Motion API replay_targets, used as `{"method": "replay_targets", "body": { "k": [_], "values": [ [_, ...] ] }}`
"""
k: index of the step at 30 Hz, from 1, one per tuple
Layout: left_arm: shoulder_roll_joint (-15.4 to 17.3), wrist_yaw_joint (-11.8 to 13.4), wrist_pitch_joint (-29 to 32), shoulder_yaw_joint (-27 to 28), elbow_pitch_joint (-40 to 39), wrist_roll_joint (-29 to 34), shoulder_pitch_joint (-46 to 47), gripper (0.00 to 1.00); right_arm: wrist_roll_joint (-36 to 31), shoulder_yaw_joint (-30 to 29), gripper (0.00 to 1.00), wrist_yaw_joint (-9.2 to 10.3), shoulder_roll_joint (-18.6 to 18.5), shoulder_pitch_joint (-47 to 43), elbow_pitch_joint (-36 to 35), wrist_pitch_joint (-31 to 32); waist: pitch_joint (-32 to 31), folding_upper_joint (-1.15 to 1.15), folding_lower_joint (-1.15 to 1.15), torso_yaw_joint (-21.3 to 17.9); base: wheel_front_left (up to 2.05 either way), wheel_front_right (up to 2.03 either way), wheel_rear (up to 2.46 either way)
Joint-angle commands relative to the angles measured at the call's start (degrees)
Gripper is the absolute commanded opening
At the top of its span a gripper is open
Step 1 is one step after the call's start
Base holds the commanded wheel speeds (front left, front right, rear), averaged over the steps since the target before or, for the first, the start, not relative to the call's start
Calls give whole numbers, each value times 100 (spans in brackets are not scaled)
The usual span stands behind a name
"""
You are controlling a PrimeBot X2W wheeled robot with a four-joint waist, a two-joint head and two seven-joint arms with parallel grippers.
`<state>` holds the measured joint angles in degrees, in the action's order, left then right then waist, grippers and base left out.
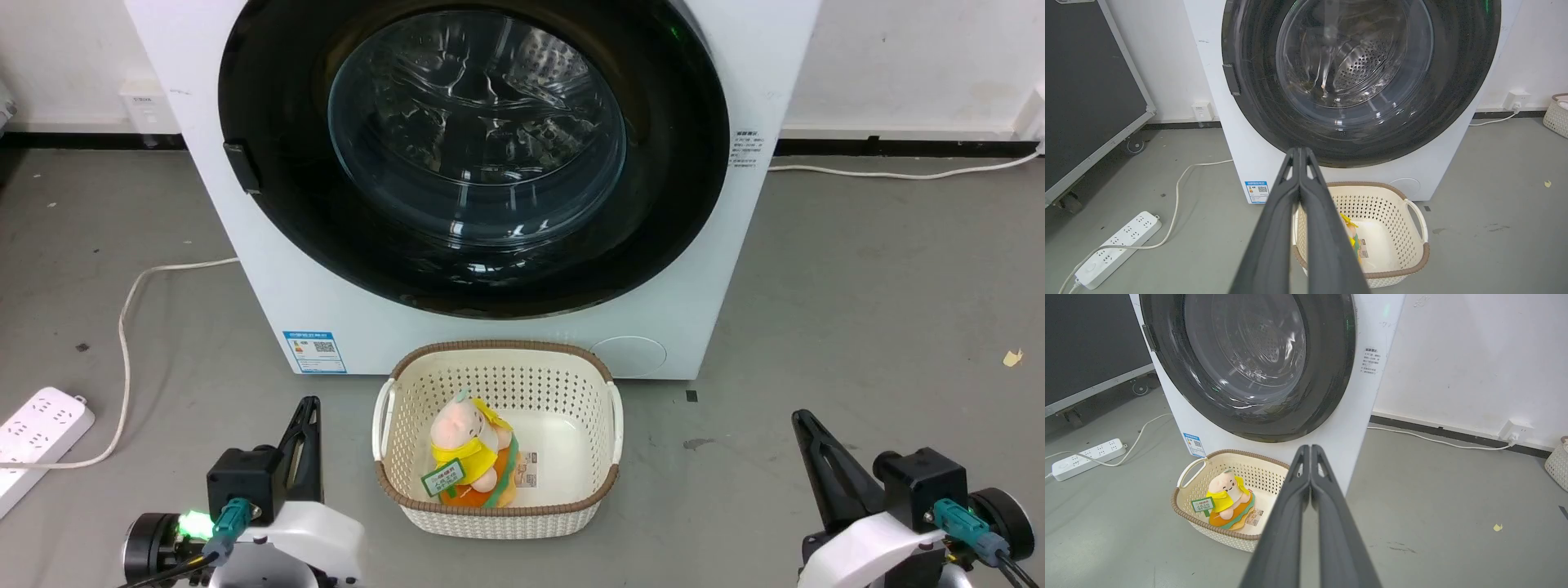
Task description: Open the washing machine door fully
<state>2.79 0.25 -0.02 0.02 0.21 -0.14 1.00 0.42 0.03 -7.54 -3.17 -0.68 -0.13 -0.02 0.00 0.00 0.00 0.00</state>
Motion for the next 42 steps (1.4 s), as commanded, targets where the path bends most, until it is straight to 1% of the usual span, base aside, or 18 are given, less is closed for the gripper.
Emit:
{"method": "replay_targets", "body": {
  "k": [1, 21, 22, 24, 25, 26, 42],
  "values": [
    [9, -25, 2, -2, -21, 14, -100, 0, -42, -3, 0, 5, 29, 68, 13, 2, 0, 0, 0, 0, 0, 0, 0],
    [9, -25, 2, -2, -21, 14, -100, 0, -42, -3, 0, 5, 29, 68, 13, 2, 0, 0, 0, 0, 0, 0, 0],
    [0, 0, 0, 2, 0, 0, 0, 100, 1, 2, 100, 0, 0, 0, 0, 0, 0, 0, 0, 0, 0, 0, 0],
    [-1, 4, -4, -2, 3, -3, 3, 100, 9, 0, 100, 0, -1, -4, 0, -4, 1, 0, 0, 0, 0, 0, 0],
    [-1, 8, -4, -1, 3, -3, 3, 0, 10, 0, 0, 0, -1, -4, 0, -4, 1, 0, 0, 0, 0, 0, 0],
    [-2, 8, 0, 0, 2, -1, 3, 100, 5, 2, 100, 0, -1, -3, -1, -1, 0, 0, 0, 0, 0, 0, 0],
    [-1, 38, -192, -103, 4, -79, 10, 100, 132, -46, 100, 1, 3, 15, 24, -193, 34, 0, 0, -9, 0, 0, 0]
  ]
}}
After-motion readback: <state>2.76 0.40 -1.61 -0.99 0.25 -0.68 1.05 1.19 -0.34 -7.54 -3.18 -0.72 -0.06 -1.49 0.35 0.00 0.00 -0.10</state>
